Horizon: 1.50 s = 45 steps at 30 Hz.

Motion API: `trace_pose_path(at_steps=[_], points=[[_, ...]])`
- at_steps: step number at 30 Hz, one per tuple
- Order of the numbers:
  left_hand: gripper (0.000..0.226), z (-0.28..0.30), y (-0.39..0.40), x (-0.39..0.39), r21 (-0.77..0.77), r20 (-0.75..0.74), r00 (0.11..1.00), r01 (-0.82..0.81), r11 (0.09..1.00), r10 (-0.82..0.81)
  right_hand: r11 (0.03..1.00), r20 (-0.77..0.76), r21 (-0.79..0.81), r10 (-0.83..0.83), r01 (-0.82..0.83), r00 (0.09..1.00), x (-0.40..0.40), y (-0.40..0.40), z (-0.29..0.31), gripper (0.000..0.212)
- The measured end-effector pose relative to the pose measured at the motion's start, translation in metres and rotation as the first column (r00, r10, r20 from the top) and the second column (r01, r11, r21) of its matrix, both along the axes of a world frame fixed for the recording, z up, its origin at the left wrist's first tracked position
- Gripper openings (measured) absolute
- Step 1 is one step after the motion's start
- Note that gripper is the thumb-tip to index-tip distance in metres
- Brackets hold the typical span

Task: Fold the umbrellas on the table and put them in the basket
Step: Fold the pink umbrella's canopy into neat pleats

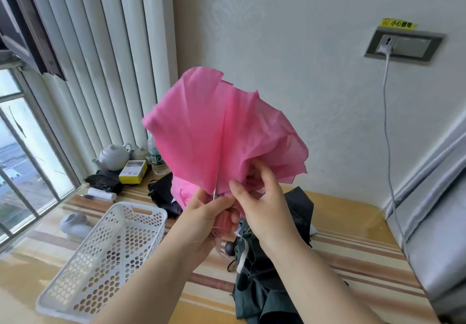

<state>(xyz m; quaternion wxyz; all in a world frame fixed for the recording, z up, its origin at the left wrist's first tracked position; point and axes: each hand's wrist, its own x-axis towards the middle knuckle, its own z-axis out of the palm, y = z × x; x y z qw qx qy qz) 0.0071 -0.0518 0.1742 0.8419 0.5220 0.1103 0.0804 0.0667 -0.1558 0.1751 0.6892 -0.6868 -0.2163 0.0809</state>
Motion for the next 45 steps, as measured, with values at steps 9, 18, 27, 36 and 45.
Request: trace_pose_path(at_steps=[9, 18, 27, 36, 45], points=[[0.014, 0.005, 0.005, 0.000, -0.007, -0.053, 0.994, 0.100, 0.995, -0.101, 0.944, 0.277, -0.235, -0.165, 0.233, 0.947, 0.009, -0.027, 0.021, 0.025], [0.024, -0.003, 0.012, -0.004, 0.064, -0.051, 0.991, 0.123, 0.990, -0.120, 0.804, 0.774, -0.250, -0.168, 0.539, 0.610, 0.021, -0.020, 0.044, 0.048], [0.018, -0.017, 0.033, -0.008, 0.131, -0.145, 0.984, 0.125, 0.983, -0.106, 0.924, 0.194, -0.382, 0.090, -0.009, 0.977, 0.083, -0.032, 0.084, 0.015], [0.026, -0.030, 0.054, -0.005, 0.067, -0.188, 0.979, 0.093, 0.993, -0.079, 0.792, -0.027, -0.456, 0.445, -0.407, 0.895, 0.091, -0.043, 0.093, 0.027], [0.037, -0.043, 0.064, 0.001, -0.037, -0.192, 0.981, 0.014, 0.999, -0.021, 0.718, -0.159, -0.446, 0.525, -0.535, 0.836, 0.096, -0.055, 0.094, 0.080]])
